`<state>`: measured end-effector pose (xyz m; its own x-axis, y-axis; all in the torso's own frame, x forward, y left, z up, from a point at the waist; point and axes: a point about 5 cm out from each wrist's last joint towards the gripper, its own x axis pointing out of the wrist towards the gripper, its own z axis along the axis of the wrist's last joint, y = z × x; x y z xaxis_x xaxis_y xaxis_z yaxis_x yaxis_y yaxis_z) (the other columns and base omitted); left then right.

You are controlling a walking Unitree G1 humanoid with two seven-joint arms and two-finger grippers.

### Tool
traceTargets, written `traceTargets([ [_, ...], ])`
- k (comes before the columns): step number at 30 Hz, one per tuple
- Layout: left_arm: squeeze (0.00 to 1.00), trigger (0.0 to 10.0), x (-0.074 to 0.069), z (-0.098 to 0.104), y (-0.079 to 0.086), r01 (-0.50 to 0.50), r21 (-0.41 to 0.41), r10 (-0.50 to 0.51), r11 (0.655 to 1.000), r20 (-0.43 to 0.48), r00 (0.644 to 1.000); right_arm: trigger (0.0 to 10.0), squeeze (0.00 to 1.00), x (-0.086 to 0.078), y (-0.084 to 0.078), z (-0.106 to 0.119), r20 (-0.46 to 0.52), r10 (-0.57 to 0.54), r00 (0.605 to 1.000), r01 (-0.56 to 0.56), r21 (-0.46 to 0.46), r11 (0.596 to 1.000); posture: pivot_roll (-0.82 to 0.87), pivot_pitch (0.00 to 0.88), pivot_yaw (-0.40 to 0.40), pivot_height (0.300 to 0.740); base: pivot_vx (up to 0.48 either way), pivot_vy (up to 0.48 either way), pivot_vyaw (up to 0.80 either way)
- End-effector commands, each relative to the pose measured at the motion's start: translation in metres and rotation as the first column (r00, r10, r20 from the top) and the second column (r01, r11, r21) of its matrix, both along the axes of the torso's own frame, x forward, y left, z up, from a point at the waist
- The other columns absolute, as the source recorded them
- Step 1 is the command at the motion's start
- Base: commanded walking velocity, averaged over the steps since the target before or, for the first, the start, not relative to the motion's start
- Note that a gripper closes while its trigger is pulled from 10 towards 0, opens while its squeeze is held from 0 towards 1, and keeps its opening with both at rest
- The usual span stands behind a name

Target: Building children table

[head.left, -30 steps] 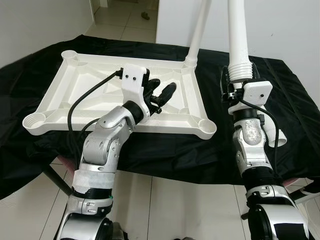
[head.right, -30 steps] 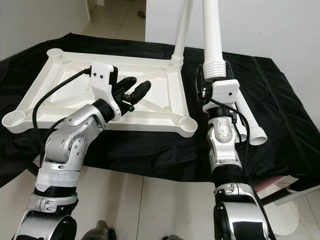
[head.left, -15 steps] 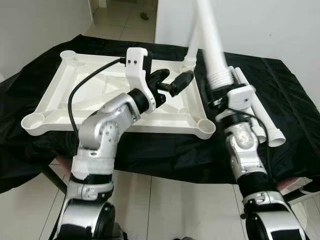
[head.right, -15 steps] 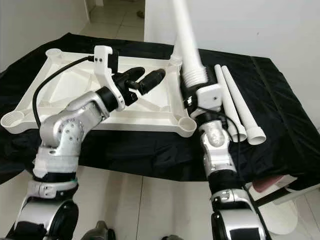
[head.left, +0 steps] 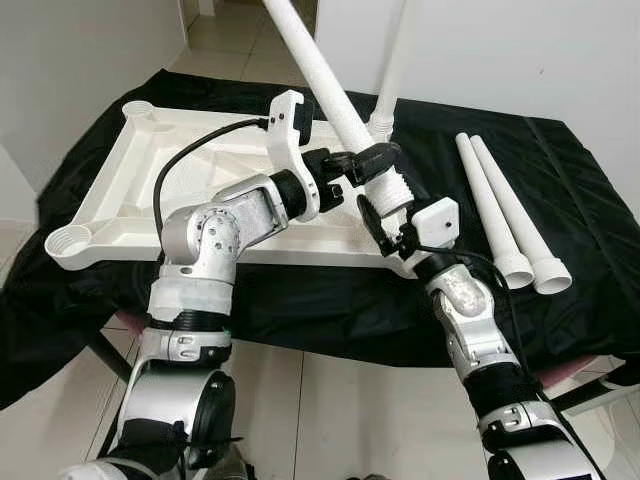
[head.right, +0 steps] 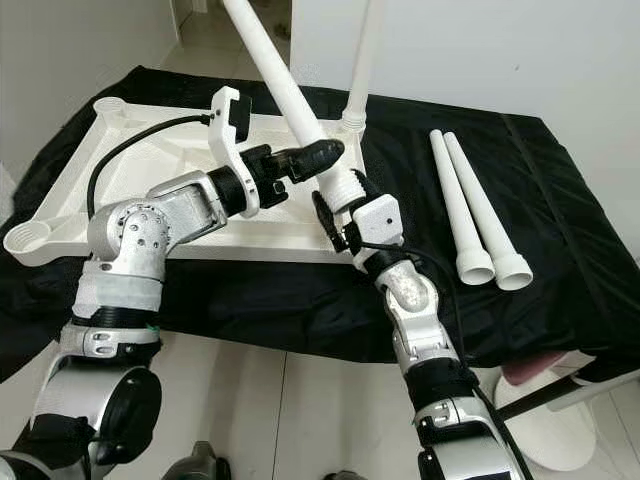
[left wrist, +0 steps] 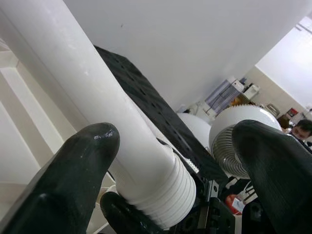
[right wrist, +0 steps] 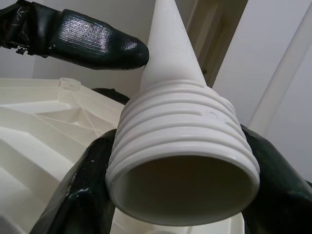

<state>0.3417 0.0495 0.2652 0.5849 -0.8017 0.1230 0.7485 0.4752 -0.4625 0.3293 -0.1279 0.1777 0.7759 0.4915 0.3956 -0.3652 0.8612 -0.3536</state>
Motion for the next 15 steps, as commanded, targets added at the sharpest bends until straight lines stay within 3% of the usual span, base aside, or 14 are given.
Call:
traceTargets([
  [1,0.00,10.0,0.004,-0.004,-0.002,-0.006,0.041,0.008,0.999,-0.031,0.999,10.0,0.00,-0.002,0.005,0.009,0.042,0.028,0.999,-0.028,0.012,1.000,0.11,0.011,-0.039,0.740,0.000,0.000,0.00],
  [15,0.00,10.0,0.012,-0.001,0.017,-0.055,0.087,0.061,0.995,-0.066,0.996,10.0,0.00,-0.002,0.003,0.008,0.033,-0.008,0.999,0.008,0.012,1.000,0.10,0.009,-0.030,0.740,0.000,0.000,0.00],
])
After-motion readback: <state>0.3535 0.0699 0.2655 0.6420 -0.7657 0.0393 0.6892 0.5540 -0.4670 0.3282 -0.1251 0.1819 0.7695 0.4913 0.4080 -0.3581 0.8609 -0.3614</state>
